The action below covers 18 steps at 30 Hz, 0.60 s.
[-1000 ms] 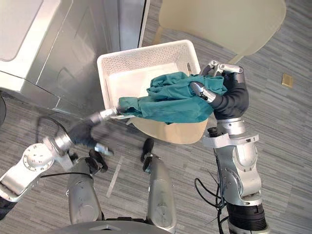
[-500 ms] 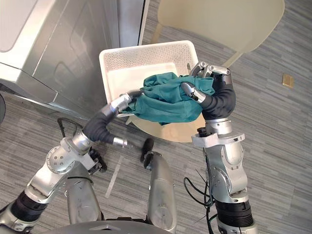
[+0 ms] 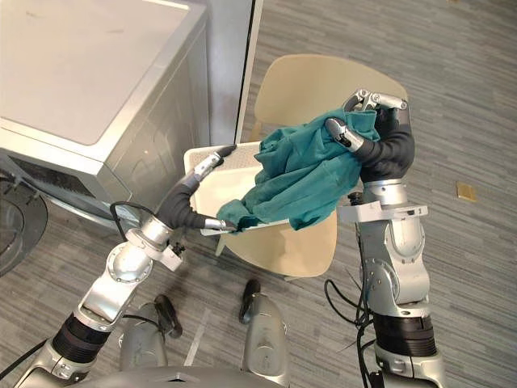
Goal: Pick up the laundry basket with both hands and put the clothes into the washing machine.
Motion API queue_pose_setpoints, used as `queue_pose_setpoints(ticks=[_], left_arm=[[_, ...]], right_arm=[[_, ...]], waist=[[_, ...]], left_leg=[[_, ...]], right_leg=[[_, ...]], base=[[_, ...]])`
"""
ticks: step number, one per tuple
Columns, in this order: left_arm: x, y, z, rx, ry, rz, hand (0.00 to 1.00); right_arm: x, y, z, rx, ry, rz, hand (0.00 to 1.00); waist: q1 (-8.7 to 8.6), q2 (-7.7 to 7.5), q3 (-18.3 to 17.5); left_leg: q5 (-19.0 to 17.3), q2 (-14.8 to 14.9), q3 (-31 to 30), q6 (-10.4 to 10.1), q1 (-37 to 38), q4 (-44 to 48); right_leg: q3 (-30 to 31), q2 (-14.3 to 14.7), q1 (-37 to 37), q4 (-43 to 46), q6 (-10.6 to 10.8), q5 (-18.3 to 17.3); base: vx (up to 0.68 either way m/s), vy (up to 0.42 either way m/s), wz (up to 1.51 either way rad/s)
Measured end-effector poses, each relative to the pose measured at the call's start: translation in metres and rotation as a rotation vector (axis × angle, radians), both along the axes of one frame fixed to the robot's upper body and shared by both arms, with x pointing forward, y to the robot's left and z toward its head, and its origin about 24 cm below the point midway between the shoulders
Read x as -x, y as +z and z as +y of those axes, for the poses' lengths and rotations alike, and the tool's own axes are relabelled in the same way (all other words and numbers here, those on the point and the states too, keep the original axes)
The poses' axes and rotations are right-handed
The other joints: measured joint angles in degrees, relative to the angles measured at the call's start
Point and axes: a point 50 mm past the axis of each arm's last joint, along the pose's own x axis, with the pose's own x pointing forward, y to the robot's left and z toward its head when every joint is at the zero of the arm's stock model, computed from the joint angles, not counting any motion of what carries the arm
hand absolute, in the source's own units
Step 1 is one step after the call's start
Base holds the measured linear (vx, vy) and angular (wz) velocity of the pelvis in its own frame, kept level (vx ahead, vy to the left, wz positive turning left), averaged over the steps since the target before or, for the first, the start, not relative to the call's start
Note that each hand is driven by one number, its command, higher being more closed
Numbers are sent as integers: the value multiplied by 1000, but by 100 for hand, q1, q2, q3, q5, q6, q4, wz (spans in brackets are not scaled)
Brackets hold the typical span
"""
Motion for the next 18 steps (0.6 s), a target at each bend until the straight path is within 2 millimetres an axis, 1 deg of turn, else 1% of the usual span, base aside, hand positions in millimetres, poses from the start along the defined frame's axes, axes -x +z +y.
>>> queue_pose_setpoints(ticks=[1,3,5,7,8,9,10,11,13,14,16,17,18], left_arm=[[1,-5,-4,-28,-35,21,0],[3,-14,-10,-72,-90,62,0],[3,-19,-12,-91,-111,82,0],[0,-27,-16,-102,-112,119,0],[-6,-32,-20,-108,-98,142,0],[-17,-37,-27,-119,-81,169,0],[-22,-38,-30,-121,-72,180,0],[-31,-39,-35,-127,-58,199,0],[-42,-39,-43,-136,-32,212,0],[-51,-40,-48,-138,-8,230,0],[-66,-39,-54,-124,61,248,0],[-76,-35,-56,-117,112,252,0],[-86,-27,-58,-108,166,236,0]], right_arm=[[-1,4,0,10,10,-4,100],[-1,9,0,12,40,-19,100],[-1,11,0,4,56,-20,100],[-2,12,1,8,64,-17,100],[-2,15,2,6,72,-28,100],[-3,21,6,5,87,-53,100],[-4,24,7,4,94,-64,100],[-5,28,11,-10,119,-78,100],[-7,31,17,-14,145,-84,100],[-8,29,21,-18,159,-75,100],[-10,23,29,-47,182,-56,100],[-10,19,36,-81,206,-52,100],[-6,18,44,-115,239,-58,100]], waist=[[-22,-5,-25],[-74,-10,-31],[-86,-11,-30],[-87,-11,-30],[-98,-14,-28],[-119,-14,-29],[-121,-14,-29],[-136,-18,-27],[-142,-28,-22],[-134,-30,-18],[-125,-53,4],[-128,-104,43],[-125,-146,110]], left_leg=[[22,-5,2,39,47,-3],[38,-65,13,50,125,-77],[40,-85,42,42,122,-105],[25,-91,92,14,100,-125],[32,-95,114,10,39,-132],[60,-98,112,25,-121,-144],[73,-99,112,35,-191,-153],[127,-98,101,30,-358,-172],[182,-96,98,84,-527,-168],[240,-90,94,159,-596,-155],[250,-73,52,177,-655,-77],[238,-33,35,186,-662,-27],[198,20,-6,178,-707,65]], right_leg=[[3,3,54,-20,38,28],[14,-12,112,-77,45,47],[35,-24,86,-95,30,55],[79,-24,29,-118,19,71],[123,-14,-48,-141,15,98],[146,-2,-196,-207,13,183],[148,9,-258,-252,15,225],[149,19,-382,-359,-2,322],[147,30,-523,-410,-20,415],[141,38,-579,-422,-6,485],[131,77,-602,-349,-53,528],[129,81,-604,-299,-63,517],[109,79,-614,-262,-37,445]], base=[[44,22,-2],[19,13,0],[-5,11,-3],[-18,20,-8],[-50,19,-6],[-61,19,-4],[-71,25,-1],[-45,25,0],[-21,13,0],[-13,3,3],[0,0,0],[0,0,0],[-68,9,0]])
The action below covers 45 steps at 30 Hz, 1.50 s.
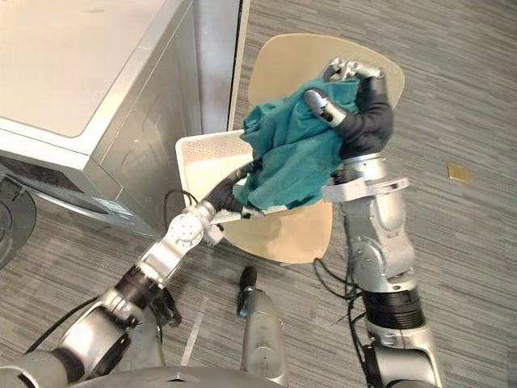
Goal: Pick up the laundry basket with both hands and put the clothes into the washing machine.
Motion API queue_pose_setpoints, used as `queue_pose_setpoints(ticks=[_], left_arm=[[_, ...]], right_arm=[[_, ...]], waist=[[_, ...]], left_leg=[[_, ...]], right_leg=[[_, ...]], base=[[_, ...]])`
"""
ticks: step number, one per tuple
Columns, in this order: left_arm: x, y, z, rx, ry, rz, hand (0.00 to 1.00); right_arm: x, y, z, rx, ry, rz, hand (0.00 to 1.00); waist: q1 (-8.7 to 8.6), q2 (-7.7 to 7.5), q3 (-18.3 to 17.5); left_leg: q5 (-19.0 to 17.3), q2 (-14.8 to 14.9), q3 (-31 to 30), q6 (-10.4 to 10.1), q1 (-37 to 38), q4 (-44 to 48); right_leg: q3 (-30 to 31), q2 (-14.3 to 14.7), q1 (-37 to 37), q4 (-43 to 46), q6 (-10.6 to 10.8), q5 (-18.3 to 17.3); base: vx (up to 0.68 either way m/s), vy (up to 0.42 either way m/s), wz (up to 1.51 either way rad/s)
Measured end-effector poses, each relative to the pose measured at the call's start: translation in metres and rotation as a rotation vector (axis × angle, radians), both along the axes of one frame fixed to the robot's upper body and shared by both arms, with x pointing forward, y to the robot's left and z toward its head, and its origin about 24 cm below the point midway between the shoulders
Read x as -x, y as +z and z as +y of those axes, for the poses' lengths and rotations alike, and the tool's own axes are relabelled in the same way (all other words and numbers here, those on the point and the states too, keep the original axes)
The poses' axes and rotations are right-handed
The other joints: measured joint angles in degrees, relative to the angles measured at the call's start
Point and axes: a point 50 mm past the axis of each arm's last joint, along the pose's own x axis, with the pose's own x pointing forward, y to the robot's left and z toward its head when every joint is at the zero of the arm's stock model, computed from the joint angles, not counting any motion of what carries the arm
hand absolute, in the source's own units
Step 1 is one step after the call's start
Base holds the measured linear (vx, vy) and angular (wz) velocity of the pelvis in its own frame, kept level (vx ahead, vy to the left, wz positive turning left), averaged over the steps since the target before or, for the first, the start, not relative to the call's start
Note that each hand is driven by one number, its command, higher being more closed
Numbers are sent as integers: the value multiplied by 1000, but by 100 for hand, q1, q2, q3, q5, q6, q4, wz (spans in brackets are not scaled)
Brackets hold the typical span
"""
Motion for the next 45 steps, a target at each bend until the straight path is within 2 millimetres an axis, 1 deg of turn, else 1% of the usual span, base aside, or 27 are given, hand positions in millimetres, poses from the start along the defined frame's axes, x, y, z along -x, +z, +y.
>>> queue_pose_setpoints(ticks=[1,3,4,8,10,11,13,15,16,17,20,23,26,27,30,31,36,40,45], left_arm=[[-7,10,-3,3,38,-31,0],[-10,21,-7,15,59,-61,0],[-10,31,-14,50,65,-80,0],[-4,32,-26,96,39,-61,0],[0,32,-31,155,1,-11,0],[4,33,-37,220,-56,53,0],[11,36,-44,291,-139,110,0],[29,44,-57,366,-329,169,0],[33,45,-60,373,-372,178,100],[41,47,-65,402,-450,205,100],[53,46,-73,428,-552,248,100],[58,41,-73,439,-562,259,100],[63,43,-69,484,-560,240,100],[64,42,-67,502,-544,240,100],[63,40,-64,532,-509,246,100],[63,39,-63,534,-501,245,100],[57,37,-54,595,-407,244,100],[51,41,-42,665,-323,225,100],[47,44,-34,708,-272,214,100]], right_arm=[[7,2,9,-30,40,-23,100],[15,4,18,-59,82,-58,100],[25,8,21,-98,103,-98,100],[35,12,25,-165,134,-130,100],[36,12,26,-183,140,-127,100],[36,12,27,-187,140,-123,100],[36,12,27,-187,140,-124,100],[36,13,27,-187,142,-128,100],[36,13,27,-186,142,-128,100],[36,13,27,-186,143,-130,100],[36,13,27,-184,142,-130,100],[36,13,27,-180,138,-132,100],[36,12,27,-184,136,-133,100],[36,11,27,-192,131,-131,100],[36,7,26,-200,100,-128,100],[36,5,26,-206,96,-119,0],[36,-7,23,-237,23,-58,0],[36,-17,18,-262,-69,-6,0],[37,-24,13,-287,-119,25,0]], waist=[[0,-66,54],[-2,-119,121],[22,-151,256],[45,-156,276],[51,-156,277],[73,-152,281],[99,-143,302],[128,-135,370],[146,-135,370],[181,-134,370],[186,-102,420],[193,-97,423],[295,-85,430],[288,-51,451],[276,-47,454],[278,-46,454],[276,-46,454],[279,-46,454],[278,-45,453]], left_leg=[[-51,26,-18,-44,-72,52],[-66,33,-33,-15,-142,65],[-66,33,-32,-16,-166,65],[-65,33,9,-15,-296,62],[-60,38,41,-9,-341,64],[-61,46,70,-6,-340,78],[-71,87,105,-12,-338,135],[-186,146,116,-9,-347,287],[-217,163,137,-1,-361,327],[-285,199,162,9,-405,424],[-377,252,167,47,-480,597],[-435,254,177,55,-478,671],[-482,252,272,56,-482,726],[-526,265,261,44,-483,785],[-569,276,257,13,-479,795],[-571,276,257,14,-479,797],[-619,289,266,47,-480,860],[-623,288,274,60,-471,886],[-642,291,296,49,-340,896]], right_leg=[[-14,-10,-64,56,-9,-35],[-32,-17,-115,73,-30,-52],[-69,-51,-118,80,-27,-50],[-83,-77,-232,45,5,-29],[-78,-87,-287,51,6,-27],[-73,-101,-305,78,5,-28],[-74,-99,-312,118,23,-40],[-38,-98,-345,245,57,-106],[-10,-96,-379,276,63,-120],[38,-90,-459,347,63,-152],[56,-100,-521,476,58,-192],[77,-141,-553,608,63,-237],[194,-168,-693,751,65,-297],[195,-185,-700,795,55,-364],[192,-184,-698,814,90,-411],[193,-184,-698,815,95,-414],[215,-183,-694,818,98,-413],[227,-190,-691,840,86,-404],[256,-194,-616,904,86,-451]], base=[[-79,13,3],[-70,7,7],[-52,6,13],[-27,26,6],[4,15,0],[39,18,-1],[45,16,-4],[44,21,-9],[39,34,-16],[28,32,-15],[42,35,-7],[37,21,-1],[8,-1,-8],[-11,-8,-5],[0,0,0],[0,0,0],[-2,1,-1],[0,0,0],[5,-9,-2]])
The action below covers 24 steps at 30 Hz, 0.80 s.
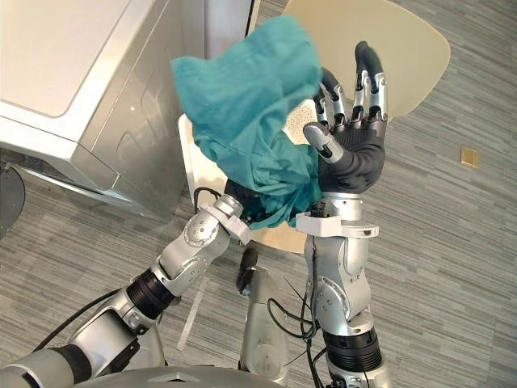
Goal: Pick up the laundry basket with both hands and put the clothes into the washing machine.
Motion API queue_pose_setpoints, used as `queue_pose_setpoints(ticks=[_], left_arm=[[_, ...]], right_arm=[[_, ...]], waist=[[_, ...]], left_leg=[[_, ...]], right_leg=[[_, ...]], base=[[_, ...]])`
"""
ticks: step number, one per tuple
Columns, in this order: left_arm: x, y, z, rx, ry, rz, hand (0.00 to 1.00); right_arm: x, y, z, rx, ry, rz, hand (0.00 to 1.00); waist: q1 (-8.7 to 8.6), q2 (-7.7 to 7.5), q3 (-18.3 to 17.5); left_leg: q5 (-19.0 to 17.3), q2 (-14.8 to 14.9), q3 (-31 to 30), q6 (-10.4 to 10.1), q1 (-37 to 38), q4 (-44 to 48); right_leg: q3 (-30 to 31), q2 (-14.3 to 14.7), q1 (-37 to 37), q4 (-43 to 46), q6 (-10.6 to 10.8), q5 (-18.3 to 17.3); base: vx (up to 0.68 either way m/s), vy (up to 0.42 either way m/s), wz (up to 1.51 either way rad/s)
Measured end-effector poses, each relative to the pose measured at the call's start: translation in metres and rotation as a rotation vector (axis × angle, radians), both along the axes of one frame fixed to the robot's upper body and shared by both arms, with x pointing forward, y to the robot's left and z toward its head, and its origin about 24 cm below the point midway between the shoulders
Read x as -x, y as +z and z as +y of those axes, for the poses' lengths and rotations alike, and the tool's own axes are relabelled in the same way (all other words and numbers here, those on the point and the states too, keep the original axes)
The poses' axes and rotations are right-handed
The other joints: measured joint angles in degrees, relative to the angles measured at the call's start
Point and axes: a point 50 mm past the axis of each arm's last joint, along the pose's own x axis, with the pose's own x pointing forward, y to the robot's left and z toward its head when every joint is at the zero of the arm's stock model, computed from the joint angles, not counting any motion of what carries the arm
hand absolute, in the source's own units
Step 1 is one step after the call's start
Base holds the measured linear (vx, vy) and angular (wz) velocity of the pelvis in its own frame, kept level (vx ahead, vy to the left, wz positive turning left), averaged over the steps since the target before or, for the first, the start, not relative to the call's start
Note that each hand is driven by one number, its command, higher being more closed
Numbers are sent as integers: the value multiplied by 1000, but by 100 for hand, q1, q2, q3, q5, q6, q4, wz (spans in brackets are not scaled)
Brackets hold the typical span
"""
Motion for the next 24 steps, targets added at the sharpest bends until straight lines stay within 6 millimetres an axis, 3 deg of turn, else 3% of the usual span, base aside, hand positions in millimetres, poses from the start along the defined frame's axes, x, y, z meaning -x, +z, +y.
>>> queue_pose_setpoints(ticks=[4,8,13,17,22,24], left_arm=[[-4,4,7,31,40,6,100],[-4,23,18,117,62,-36,100],[-9,34,33,183,116,-65,100],[-13,36,51,230,180,-68,100],[-9,23,107,309,359,-53,100],[3,13,142,315,463,-58,100]], right_arm=[[3,-9,-9,-42,-57,44,0],[8,-19,-20,-25,-135,86,0],[18,-32,-40,-35,-283,144,0],[23,-35,-59,-2,-398,167,0],[18,-65,-87,64,-522,347,0],[17,-74,-92,87,-535,409,0]], waist=[[-28,8,-8],[-98,103,-75],[-141,147,-452],[-333,229,-752],[-473,356,-1008],[-475,408,-1115]], left_leg=[[-109,11,47,-74,266,0],[-202,12,147,-110,715,-22],[-263,-39,265,-185,1293,-156],[-220,-228,284,-274,1773,-481],[-91,-381,325,-380,2372,-965],[27,-413,341,-414,2544,-1235]], right_leg=[[60,14,196,46,17,-123],[126,13,547,78,74,-180],[215,-14,913,227,96,-423],[243,-64,1274,169,136,-543],[240,20,1797,-116,156,-569],[206,76,1966,-319,144,-527]], base=[[4,-12,-8],[35,0,-12],[88,-31,-9],[93,-36,-3],[70,-35,-5],[44,-37,-1]])
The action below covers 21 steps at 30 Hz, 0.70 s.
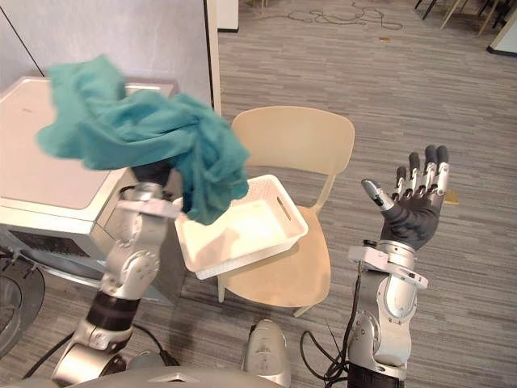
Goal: Pick up the laundry basket with both hands and put the clothes into the washing machine.
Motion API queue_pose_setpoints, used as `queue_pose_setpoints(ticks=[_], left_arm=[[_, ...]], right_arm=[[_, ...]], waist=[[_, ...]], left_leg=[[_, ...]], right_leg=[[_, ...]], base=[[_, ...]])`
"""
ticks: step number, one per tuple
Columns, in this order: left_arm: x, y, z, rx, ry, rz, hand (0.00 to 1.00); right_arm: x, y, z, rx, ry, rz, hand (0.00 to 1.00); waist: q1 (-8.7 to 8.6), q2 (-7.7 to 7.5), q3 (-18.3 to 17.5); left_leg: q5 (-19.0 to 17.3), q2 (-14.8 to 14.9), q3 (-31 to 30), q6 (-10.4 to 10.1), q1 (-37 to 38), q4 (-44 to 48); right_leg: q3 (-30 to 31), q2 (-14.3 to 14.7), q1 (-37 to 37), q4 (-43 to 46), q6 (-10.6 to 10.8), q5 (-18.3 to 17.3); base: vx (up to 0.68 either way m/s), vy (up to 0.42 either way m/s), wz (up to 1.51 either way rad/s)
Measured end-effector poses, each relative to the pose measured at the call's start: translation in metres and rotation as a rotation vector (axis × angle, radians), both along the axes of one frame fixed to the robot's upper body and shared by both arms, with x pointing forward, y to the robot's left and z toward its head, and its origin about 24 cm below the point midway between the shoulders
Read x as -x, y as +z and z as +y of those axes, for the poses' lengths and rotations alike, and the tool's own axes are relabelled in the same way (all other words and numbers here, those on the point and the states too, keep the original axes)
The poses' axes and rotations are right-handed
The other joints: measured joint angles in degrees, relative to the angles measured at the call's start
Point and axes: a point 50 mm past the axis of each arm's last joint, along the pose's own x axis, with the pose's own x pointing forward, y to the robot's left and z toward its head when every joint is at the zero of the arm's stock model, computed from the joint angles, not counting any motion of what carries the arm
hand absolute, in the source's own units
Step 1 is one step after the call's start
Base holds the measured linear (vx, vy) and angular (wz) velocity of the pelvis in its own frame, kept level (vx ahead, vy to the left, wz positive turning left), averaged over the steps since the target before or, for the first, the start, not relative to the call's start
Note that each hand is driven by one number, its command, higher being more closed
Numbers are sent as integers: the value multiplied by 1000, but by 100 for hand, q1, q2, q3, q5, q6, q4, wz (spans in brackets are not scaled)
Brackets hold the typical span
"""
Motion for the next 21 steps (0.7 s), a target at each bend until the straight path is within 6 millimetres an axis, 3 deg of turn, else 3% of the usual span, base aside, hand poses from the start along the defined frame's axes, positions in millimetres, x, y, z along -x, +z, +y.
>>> queue_pose_setpoints(ticks=[3,6,9,10,11,12,13,14,16,17,19,21], left_arm=[[20,-15,34,0,107,30,100],[32,-21,49,4,170,53,100],[48,-30,59,-4,206,84,100],[53,-31,61,-9,212,85,100],[55,-32,61,-7,212,90,100],[60,-39,60,-6,203,113,100],[62,-42,59,-10,201,123,100],[64,-44,60,-13,202,134,100],[69,-51,64,-24,222,163,100],[72,-54,66,-27,233,183,100],[77,-59,71,-40,251,209,100],[79,-62,73,-43,262,225,100]], right_arm=[[8,-11,-15,29,-67,81,0],[24,-7,-39,78,-211,104,0],[34,-6,-50,103,-296,118,0],[42,-9,-55,85,-340,121,0],[44,-10,-56,82,-351,124,0],[49,-10,-59,92,-372,132,0],[52,-11,-60,105,-384,145,0],[54,-13,-60,110,-390,158,0],[58,-23,-55,70,-397,183,0],[57,-31,-50,24,-389,194,0],[57,-36,-45,-17,-389,193,0],[49,-32,-41,-22,-366,163,0]], waist=[[70,-18,-226],[101,-55,-249],[93,-115,-366],[85,-149,-385],[68,-139,-390],[24,-96,-419],[6,-46,-453],[-32,1,-485],[-97,113,-551],[-90,-9,-539],[-56,-163,-516],[-36,-197,-447]], left_leg=[[363,-134,-81,28,68,-565],[664,-232,-254,108,-65,-917],[927,-275,-255,257,-99,-1377],[672,84,307,450,-46,-758],[507,265,487,534,-16,-357],[200,519,573,583,127,352],[133,533,534,544,213,459],[31,512,448,457,266,450],[-231,198,-103,32,153,-88],[-300,-9,-213,-11,117,-348],[-261,-212,-204,107,-86,-467],[-276,-290,-146,158,-266,-354]], right_leg=[[-202,79,207,-512,-34,199],[-567,27,324,-729,-66,269],[-840,-28,409,-906,-193,274],[-1145,-28,567,-1119,-249,444],[-1229,-8,636,-1143,-258,450],[-1413,29,822,-1231,-242,482],[-1475,32,872,-1257,-226,501],[-1539,35,899,-1277,-196,526],[-1604,61,880,-1386,-88,614],[-1586,11,829,-1568,-10,761],[-1330,57,750,-2072,-6,1139],[-1211,55,703,-2355,-11,1435]], base=[[54,-45,20],[8,-68,58],[-36,-66,52],[-20,-1,48],[-30,36,60],[-42,53,46],[-29,94,50],[-44,149,42],[-102,202,47],[-137,170,32],[-204,129,23],[-161,109,-6]])
